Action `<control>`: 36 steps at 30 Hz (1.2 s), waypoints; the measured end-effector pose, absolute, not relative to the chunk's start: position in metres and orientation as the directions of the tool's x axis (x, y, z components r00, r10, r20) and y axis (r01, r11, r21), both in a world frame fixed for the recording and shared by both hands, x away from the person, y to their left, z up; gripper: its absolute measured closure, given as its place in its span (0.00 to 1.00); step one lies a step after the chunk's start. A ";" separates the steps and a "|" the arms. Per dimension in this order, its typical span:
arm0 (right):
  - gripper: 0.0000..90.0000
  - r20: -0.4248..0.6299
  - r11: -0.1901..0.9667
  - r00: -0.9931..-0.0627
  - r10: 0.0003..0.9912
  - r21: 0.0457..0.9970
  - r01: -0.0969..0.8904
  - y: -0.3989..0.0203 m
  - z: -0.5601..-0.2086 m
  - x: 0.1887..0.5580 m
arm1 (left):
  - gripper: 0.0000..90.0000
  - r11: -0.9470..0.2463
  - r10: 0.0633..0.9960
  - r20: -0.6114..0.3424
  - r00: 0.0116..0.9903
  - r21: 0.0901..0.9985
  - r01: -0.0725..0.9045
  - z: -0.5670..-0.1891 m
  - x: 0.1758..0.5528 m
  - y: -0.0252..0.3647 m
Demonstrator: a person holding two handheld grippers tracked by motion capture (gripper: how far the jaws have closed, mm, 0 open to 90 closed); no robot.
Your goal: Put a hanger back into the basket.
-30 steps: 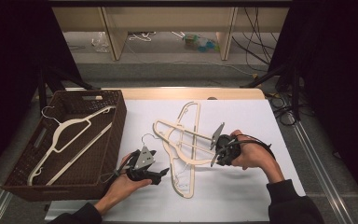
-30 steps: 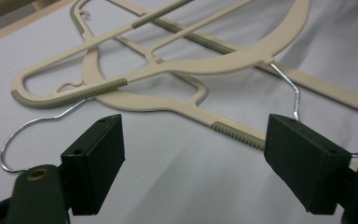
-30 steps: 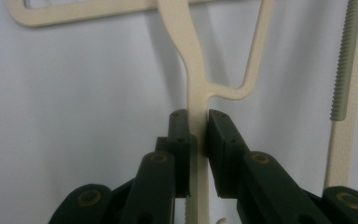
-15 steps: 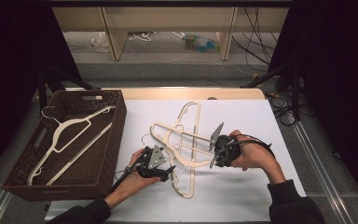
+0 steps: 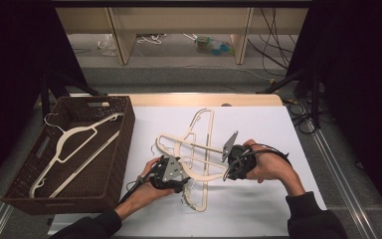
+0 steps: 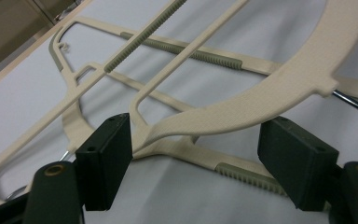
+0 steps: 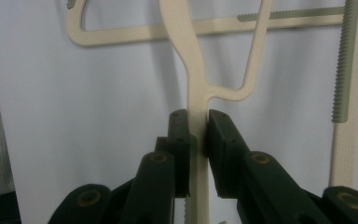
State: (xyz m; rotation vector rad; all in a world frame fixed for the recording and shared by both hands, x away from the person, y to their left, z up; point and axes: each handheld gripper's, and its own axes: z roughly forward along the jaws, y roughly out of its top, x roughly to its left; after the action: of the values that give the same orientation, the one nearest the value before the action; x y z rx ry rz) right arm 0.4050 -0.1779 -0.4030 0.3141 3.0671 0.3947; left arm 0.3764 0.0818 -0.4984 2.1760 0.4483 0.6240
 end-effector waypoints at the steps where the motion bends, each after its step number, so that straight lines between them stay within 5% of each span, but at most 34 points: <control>1: 0.88 -0.004 0.947 -0.980 0.201 0.257 0.193 -0.178 -0.403 0.405 | 0.30 -0.614 0.502 0.290 0.815 0.783 0.099 -0.498 0.377 0.082; 20: 0.88 -0.002 0.948 -0.985 0.171 0.274 0.164 -0.184 -0.404 0.406 | 0.60 -0.612 0.300 0.359 0.884 0.783 -0.111 -0.487 0.382 0.077; 26: 0.88 0.013 0.940 -0.985 0.173 0.295 0.169 -0.193 -0.405 0.410 | 0.69 -0.656 0.168 0.427 0.889 0.721 -0.223 -0.482 0.379 0.071; 28: 0.98 0.027 0.936 -0.984 0.174 0.306 0.174 -0.197 -0.406 0.410 | 0.72 -0.650 0.092 0.419 0.903 0.713 -0.264 -0.481 0.372 0.062; 31: 0.96 0.042 0.925 -0.983 0.181 0.331 0.185 -0.201 -0.403 0.412 | 0.78 -0.699 -0.036 0.495 0.868 0.609 -0.376 -0.475 0.363 0.051; 36: 0.91 0.039 0.911 -0.976 0.212 0.353 0.212 -0.213 -0.398 0.412 | 0.87 -0.715 -0.079 0.501 0.862 0.574 -0.400 -0.469 0.355 0.038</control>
State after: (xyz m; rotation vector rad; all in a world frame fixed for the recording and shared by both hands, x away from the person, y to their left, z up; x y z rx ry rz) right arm 0.4121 -0.2125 -0.3979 0.3409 3.0709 0.5667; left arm 0.3551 0.0384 -0.4688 2.3214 -0.3447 0.5859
